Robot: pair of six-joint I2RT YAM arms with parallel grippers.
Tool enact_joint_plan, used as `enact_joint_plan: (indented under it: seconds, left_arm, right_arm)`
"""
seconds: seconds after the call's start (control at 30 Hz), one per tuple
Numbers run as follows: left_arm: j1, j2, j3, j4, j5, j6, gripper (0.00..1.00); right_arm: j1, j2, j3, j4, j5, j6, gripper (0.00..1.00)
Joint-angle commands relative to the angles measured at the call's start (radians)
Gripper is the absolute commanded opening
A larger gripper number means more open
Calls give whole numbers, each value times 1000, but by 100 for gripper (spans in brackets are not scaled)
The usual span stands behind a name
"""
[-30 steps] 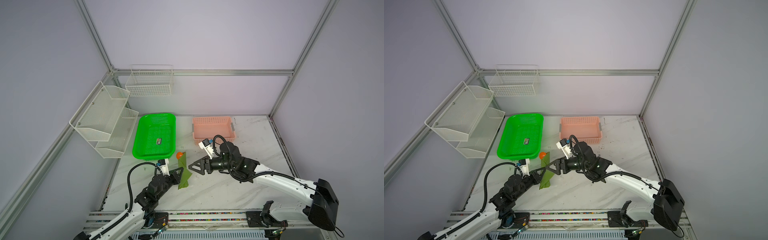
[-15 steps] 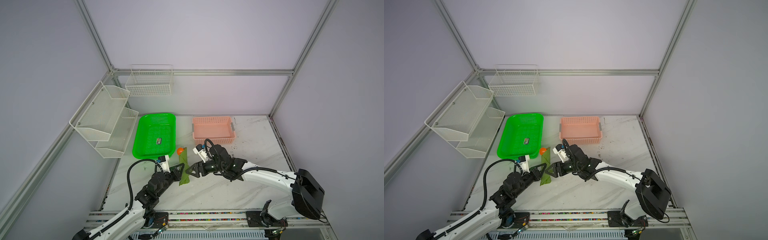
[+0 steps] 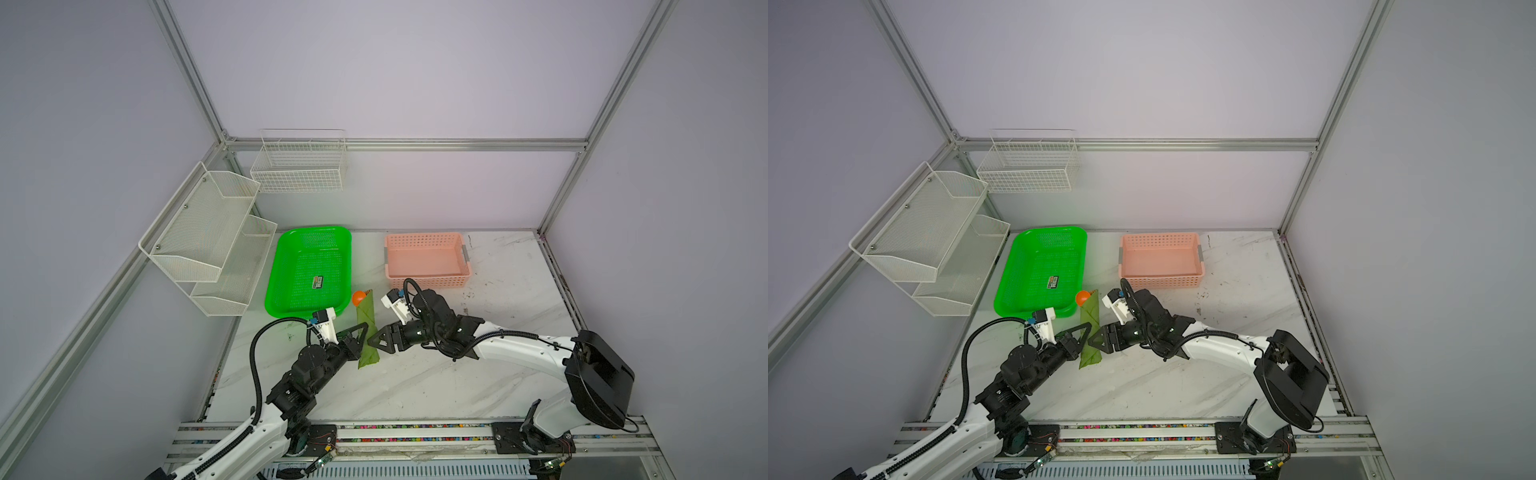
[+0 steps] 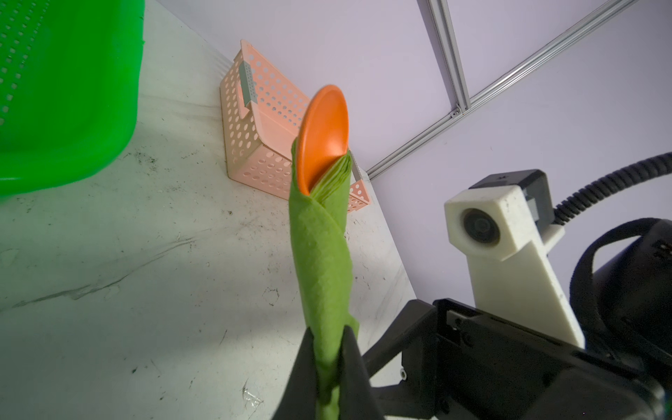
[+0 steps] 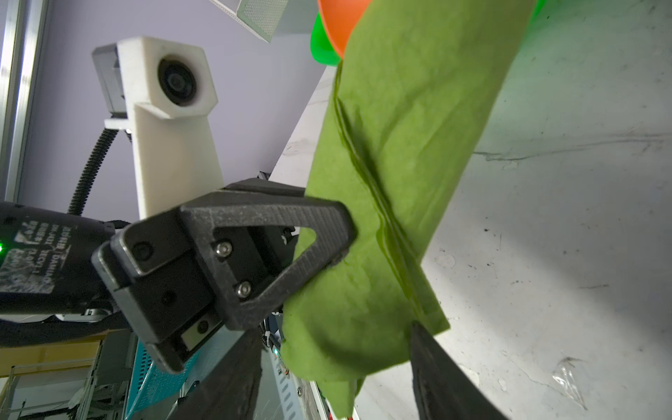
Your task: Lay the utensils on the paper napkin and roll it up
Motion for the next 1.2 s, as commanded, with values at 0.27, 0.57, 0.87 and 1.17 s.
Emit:
enact_joint_plan:
  seconds: [0.27,0.57,0.87,1.17]
  left_arm:
    - [-1,7,98,67,20,-20,4]
    - [-1,6,90,87,26,-38,4]
    - [-1,22,88,111,33,-47,4]
    - [-1,33,80,137,34,-53,3]
  right_arm:
    - [6,39,35,69,-26,-10,64]
    - [6,70,42,95,-36,2,65]
    - [6,64,40,172,-81,39,57]
    - [6,46,8,249,-130,64,47]
